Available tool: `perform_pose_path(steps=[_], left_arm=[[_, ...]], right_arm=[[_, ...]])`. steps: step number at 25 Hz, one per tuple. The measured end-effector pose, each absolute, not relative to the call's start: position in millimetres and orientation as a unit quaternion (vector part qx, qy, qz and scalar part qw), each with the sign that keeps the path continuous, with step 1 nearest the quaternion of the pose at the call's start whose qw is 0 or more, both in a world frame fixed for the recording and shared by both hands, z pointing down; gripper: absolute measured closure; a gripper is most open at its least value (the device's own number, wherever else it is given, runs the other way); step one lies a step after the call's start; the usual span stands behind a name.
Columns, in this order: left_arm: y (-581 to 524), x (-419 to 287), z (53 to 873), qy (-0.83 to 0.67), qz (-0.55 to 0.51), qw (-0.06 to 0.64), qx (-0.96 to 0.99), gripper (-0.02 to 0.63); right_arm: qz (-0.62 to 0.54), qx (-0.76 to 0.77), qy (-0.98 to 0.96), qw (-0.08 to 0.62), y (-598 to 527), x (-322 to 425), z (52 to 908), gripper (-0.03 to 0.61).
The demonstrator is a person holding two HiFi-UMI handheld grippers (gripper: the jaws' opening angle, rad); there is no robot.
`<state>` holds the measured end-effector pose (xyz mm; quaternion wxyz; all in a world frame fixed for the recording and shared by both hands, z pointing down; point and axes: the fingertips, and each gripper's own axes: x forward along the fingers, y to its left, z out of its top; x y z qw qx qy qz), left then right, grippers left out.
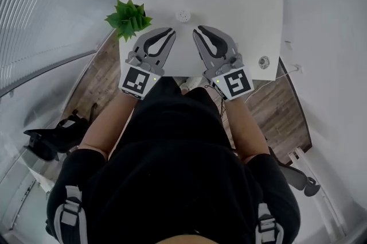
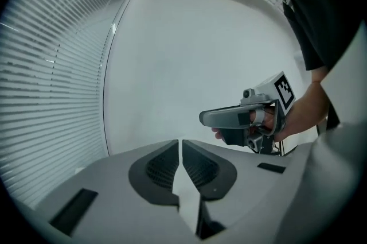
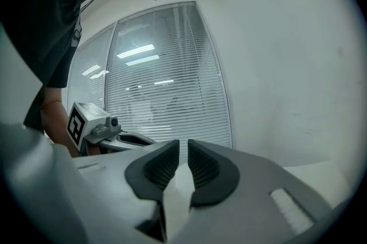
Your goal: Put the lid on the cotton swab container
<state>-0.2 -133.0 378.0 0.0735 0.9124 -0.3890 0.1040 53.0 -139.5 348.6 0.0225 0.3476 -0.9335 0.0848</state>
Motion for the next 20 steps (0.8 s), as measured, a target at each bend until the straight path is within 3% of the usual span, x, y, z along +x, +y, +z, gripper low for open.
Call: perform_pose_path(steps=[7, 20], left_arm=[[-111.5, 3.1, 303.0, -0.396, 0.076, 0.025, 0.915, 0.604], [-79.8, 1.5, 245.9, -0.416, 0.055, 0.0, 0.908, 0.604]], right_arm=[[0.06, 0.326, -0.944, -0.001, -108.3, 59.2, 295.2, 0.568], [0.044, 0.316, -0.947, -0.02, -81.1, 67.8, 249.8, 0.568]])
